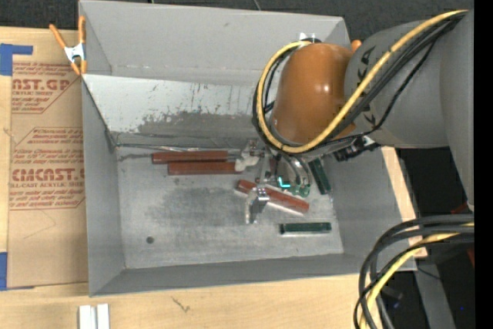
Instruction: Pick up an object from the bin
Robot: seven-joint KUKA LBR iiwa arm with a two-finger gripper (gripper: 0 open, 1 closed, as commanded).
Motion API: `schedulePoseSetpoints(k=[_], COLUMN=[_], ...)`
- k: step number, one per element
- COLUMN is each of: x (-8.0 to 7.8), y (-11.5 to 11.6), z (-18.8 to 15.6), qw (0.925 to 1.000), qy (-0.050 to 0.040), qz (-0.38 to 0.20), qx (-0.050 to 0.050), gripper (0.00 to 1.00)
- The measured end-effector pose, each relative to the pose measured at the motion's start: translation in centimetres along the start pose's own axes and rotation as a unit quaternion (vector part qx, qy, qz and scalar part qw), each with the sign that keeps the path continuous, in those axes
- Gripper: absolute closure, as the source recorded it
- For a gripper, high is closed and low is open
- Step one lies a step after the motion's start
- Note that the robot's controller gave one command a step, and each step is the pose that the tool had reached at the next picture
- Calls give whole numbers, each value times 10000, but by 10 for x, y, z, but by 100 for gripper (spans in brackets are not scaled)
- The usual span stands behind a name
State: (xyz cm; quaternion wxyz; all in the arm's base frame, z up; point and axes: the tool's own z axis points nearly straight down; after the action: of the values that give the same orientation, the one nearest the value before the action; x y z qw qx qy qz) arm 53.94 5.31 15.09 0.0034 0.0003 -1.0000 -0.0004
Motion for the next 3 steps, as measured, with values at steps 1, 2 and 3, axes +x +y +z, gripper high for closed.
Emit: schedulePoseSetpoints(k=[1,2,3], x=[-2,-41,-33], y=[0,-45,-54], z=[-4,47,71], qw=[10000,9997,9954], qy=[-36,-88,-138], qz=[0,-210,952], qx=[-1,-1,-8], gripper=[0,0,100])
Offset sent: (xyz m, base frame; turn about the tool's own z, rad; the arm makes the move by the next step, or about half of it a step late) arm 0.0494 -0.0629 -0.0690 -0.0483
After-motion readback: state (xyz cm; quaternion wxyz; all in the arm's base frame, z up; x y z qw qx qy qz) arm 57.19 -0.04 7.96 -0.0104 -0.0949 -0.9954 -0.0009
